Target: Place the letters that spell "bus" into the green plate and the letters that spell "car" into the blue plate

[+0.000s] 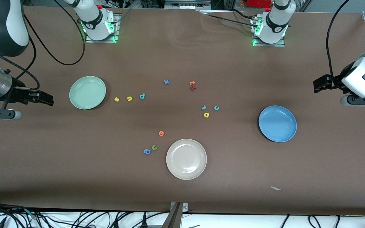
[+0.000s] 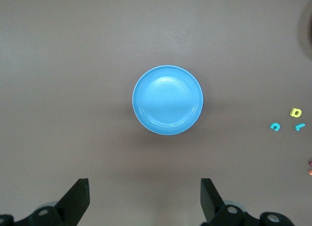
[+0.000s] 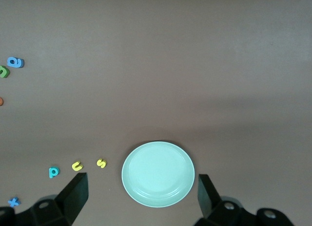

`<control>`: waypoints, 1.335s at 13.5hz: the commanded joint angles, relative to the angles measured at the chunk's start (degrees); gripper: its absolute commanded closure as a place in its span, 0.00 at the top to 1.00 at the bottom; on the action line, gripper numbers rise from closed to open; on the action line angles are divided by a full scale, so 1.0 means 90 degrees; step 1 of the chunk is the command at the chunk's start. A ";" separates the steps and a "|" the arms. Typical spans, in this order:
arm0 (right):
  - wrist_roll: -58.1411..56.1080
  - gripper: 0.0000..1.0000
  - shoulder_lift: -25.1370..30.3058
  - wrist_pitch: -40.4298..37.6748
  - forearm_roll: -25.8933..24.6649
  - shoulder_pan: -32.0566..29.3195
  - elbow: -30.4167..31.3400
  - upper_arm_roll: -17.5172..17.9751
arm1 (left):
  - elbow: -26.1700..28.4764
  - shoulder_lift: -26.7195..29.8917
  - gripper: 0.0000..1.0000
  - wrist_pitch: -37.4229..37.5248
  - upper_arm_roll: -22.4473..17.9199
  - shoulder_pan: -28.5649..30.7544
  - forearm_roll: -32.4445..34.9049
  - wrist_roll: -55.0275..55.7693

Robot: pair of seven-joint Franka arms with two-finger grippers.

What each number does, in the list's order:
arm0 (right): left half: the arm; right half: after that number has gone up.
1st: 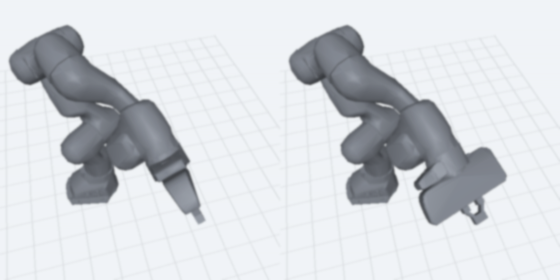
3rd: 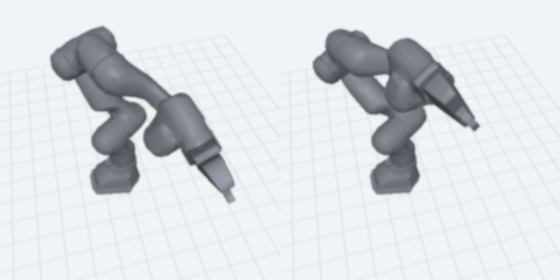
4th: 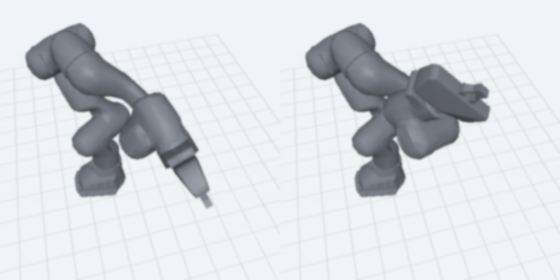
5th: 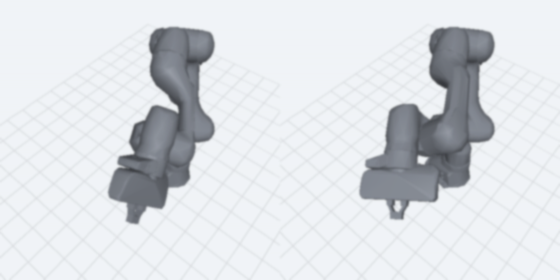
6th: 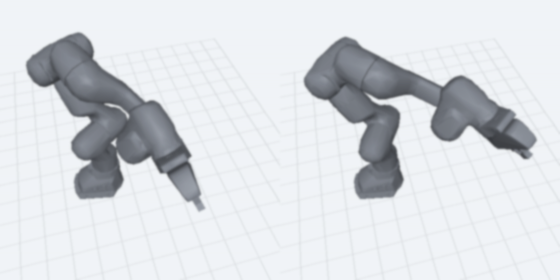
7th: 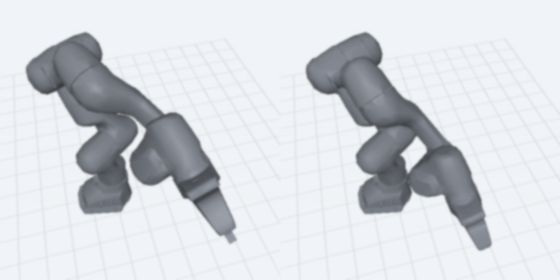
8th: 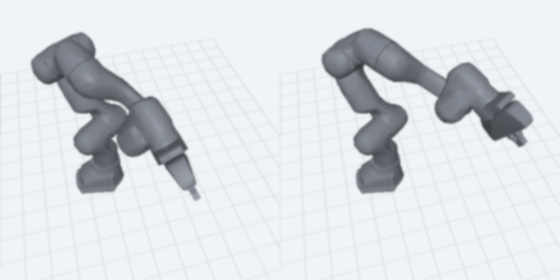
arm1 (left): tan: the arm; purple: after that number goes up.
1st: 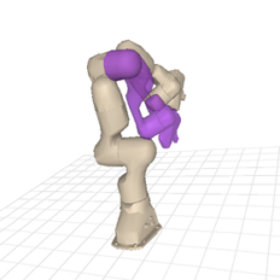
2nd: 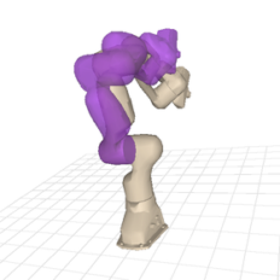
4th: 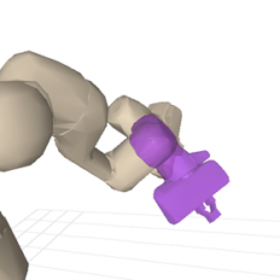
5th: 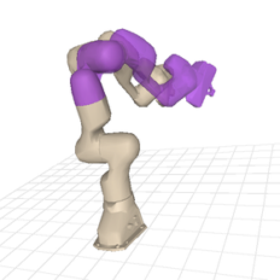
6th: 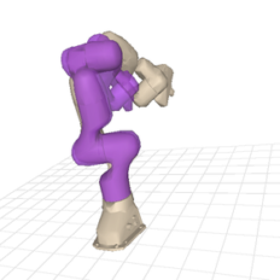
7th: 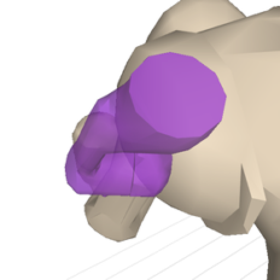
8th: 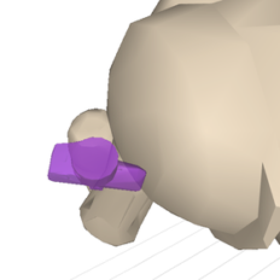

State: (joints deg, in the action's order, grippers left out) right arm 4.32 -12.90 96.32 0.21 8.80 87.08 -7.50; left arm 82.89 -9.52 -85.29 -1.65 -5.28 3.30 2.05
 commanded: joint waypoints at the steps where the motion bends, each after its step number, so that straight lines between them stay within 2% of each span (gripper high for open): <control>1: 0.0086 0.99 0.0115 -0.0019 -0.0033 0.0008 0.0050 0.0023 | 0.0205 0.0169 1.00 -0.0074 0.0095 0.0069 0.0151 -0.0003; 18: 0.0096 0.99 0.0075 0.0011 0.0006 0.0008 0.0080 0.0023 | 0.0195 0.0159 1.00 -0.0065 0.0095 0.0137 -0.0033 -0.0003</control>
State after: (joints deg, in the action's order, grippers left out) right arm 4.36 -12.92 96.32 0.23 8.81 87.11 -7.50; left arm 83.01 -9.52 -85.29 -1.46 -4.61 3.29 2.05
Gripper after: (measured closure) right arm 0.004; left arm 0.000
